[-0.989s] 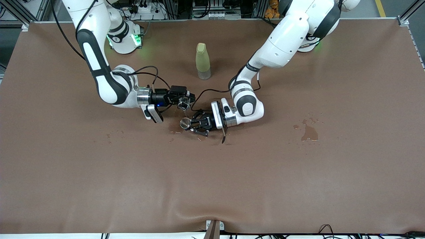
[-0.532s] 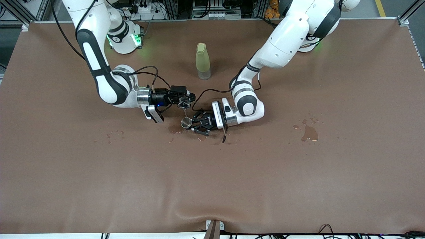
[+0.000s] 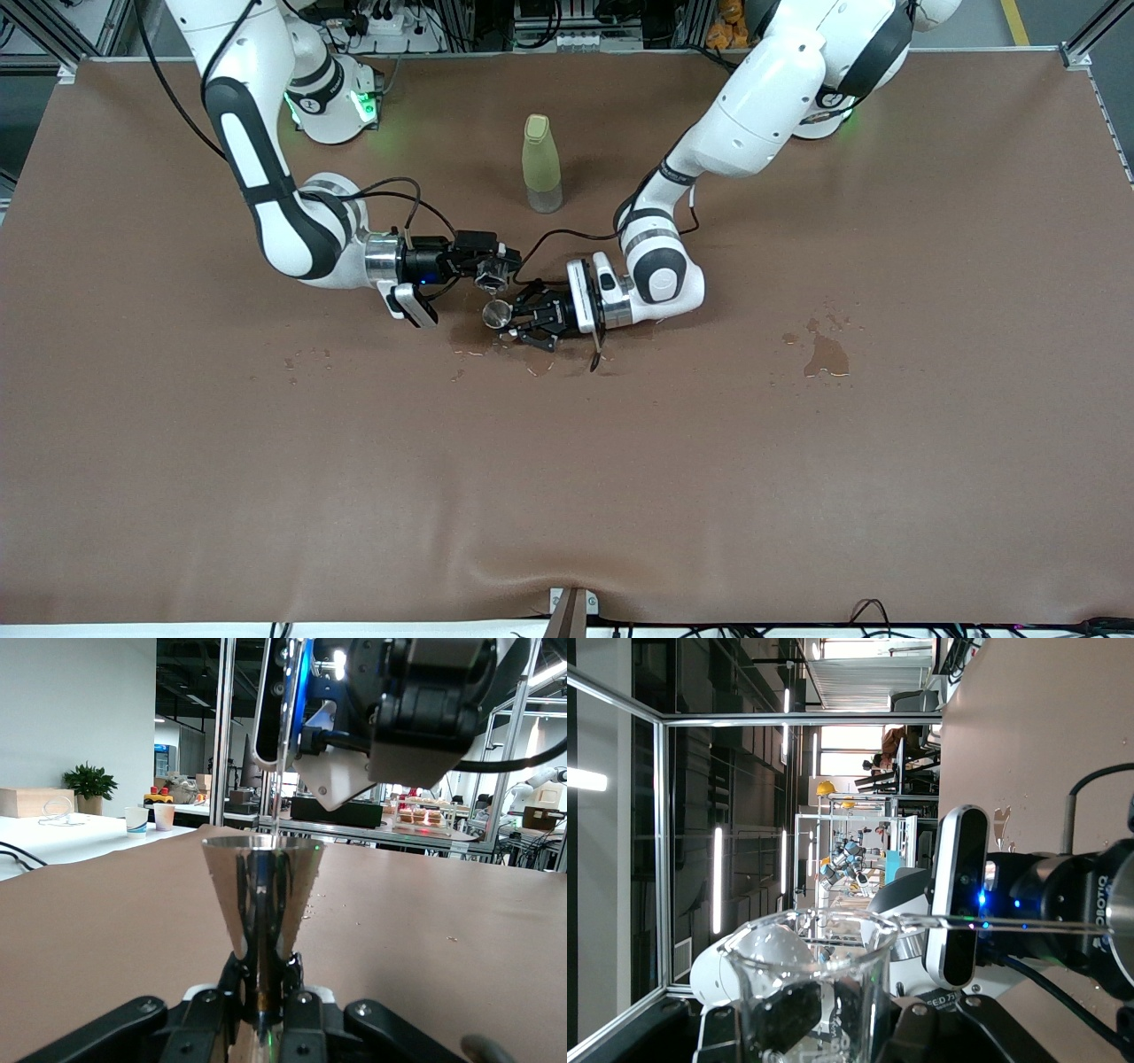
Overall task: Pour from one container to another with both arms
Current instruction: 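Tilt the beaker with the right gripper to pour into the jigger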
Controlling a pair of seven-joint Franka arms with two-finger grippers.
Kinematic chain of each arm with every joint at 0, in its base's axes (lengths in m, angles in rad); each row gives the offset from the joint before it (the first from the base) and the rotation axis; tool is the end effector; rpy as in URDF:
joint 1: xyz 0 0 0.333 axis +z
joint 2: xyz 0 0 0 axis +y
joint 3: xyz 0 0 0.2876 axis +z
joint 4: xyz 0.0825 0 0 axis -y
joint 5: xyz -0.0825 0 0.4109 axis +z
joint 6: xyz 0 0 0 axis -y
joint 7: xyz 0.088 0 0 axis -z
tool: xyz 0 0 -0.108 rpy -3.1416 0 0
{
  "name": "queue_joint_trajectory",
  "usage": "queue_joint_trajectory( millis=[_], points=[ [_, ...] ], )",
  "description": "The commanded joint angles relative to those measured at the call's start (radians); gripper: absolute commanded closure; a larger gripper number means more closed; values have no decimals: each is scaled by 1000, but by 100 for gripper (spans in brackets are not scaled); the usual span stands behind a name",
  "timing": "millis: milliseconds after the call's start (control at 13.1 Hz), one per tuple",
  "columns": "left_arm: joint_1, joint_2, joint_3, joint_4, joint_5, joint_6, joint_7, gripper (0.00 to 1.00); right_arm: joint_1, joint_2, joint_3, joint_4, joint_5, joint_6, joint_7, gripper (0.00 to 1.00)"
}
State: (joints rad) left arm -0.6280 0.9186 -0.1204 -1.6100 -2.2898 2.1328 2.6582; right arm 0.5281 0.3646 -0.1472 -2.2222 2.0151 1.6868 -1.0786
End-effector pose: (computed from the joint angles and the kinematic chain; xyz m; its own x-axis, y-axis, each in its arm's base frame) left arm 0.4841 -0.4860 0.0691 0.1105 -0.0330 0.9933 -0.9798 -0.1715 0.1033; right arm 0.4822 0.2859 0.2011 0.9981 -0.0510 0.0334 0.0374 0.0792 -0.9962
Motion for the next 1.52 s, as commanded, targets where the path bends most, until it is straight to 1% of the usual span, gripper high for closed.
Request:
queue_joint_trajectory(
  millis=[0,152,609,1065,1445],
  points=[
    [7,-35,-4,-39,-14,-16,28,100,3,-36,-6,-19,-9,1,66,100],
    [8,-35,-4,-38,-14,-14,26,100,3,-35,-6,-19,-10,1,80,100],
    [14,-35,-4,-39,-14,-16,28,100,-3,-35,-6,-17,-9,-35,232,100],
    [14,-37,-4,-39,-14,-16,28,100,-11,-30,-8,-14,-9,-49,322,100],
    [14,-37,-4,-39,-14,-16,28,100,-16,-30,-9,-7,-9,-61,338,100]
  ],
)
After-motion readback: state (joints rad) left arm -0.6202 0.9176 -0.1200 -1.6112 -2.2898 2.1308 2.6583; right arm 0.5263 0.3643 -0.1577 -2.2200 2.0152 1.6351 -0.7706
